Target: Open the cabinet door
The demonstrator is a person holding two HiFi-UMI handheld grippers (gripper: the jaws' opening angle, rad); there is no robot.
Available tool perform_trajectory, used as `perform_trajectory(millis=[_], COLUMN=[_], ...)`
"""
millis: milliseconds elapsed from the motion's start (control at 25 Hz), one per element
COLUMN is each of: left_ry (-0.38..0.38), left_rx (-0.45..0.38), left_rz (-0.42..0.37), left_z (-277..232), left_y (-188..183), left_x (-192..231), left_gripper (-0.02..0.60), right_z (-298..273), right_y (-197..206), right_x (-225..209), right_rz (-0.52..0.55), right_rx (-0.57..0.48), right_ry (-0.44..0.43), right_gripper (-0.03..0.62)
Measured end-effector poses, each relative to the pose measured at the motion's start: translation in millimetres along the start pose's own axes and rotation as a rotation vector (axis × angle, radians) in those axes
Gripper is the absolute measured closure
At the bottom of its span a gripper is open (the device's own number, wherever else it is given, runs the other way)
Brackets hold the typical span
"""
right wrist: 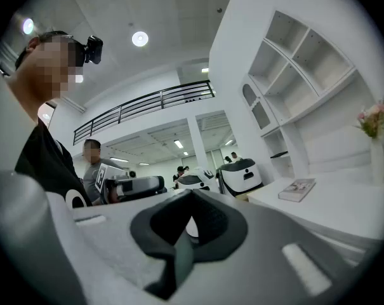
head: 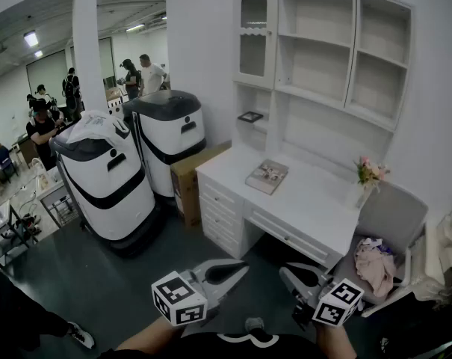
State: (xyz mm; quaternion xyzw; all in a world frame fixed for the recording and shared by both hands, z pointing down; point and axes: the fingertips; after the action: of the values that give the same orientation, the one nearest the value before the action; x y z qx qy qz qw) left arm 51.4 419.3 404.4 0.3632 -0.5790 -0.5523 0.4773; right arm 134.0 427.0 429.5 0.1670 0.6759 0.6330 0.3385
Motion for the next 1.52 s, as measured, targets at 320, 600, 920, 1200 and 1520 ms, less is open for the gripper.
perform_trajectory(millis=[320,600,920,1200,1520], left_ry=[-0.009,-0.005,-0.003,-0.027,-0.07], left_rx=[-0.004,-0.012,-0.002,0.018,0.05], left_rz=[0.007,0.001,0.004,0.015,0.062], left_z=[13,8,-17,-51,-116], left_y=[5,-3,0,3,7], left_x=[5,12,40,95,209], left_gripper=[0.575,0.575,0.575,0.575,0.575], right_z=[-9,-11,-23,-59,-135], right_y=[10,3,-4,-11,-18], right_x=[6,-5,-44,-105,-209], right_rz=[0.003,0.0,-0.008,-0.037,-0.066], right_rx=[0.008,0.012,-0.01,-0.011,0.036], right_ry=[-0.001,0.03,0.062,0.033,-0.005], right_gripper=[0.592,0.592,0.592,0.592,0.592])
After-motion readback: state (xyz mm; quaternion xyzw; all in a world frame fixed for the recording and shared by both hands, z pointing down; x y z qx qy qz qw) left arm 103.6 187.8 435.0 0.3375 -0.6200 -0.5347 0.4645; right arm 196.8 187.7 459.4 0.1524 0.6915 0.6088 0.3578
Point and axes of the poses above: the fingertips, and each gripper's own axes: z backward along the fingers, x to its left, y out of its underside
